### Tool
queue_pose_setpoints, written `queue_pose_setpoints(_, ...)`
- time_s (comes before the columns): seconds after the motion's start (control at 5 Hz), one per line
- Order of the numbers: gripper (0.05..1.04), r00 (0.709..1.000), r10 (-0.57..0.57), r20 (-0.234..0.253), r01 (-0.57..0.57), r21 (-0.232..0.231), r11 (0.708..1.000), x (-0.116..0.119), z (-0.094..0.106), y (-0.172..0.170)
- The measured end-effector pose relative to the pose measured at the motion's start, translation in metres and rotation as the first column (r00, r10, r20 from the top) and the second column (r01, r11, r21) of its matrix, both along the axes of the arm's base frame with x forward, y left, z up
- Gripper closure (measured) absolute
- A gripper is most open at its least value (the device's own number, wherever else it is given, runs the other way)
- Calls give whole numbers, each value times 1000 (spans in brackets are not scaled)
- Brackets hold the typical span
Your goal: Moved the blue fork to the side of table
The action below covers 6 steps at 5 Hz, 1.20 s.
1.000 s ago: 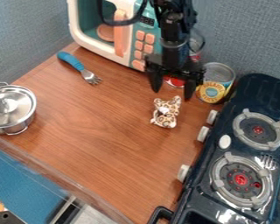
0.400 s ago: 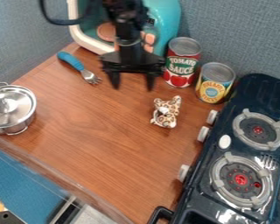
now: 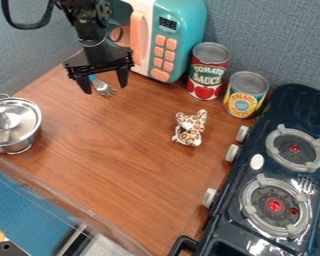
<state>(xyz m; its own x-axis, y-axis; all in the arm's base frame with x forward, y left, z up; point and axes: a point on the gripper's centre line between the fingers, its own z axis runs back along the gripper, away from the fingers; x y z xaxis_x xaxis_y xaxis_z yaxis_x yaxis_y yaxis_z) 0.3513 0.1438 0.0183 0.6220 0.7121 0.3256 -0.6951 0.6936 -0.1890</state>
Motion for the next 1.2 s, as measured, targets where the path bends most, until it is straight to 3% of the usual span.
queue_pose_setpoints(0.4, 84, 978, 204, -28, -206, -59, 977, 26, -21, 44)
queue_pose_setpoints(0.8, 84, 932, 353, -77, -357, -45, 933, 40, -31, 64)
queue_pose_setpoints(1.0, 84, 899, 421, -123, -429, -47, 902, 40, -40, 79)
queue_pose_setpoints(1.2, 143, 850, 503, -159, -511, -11, 860, 39, -42, 88)
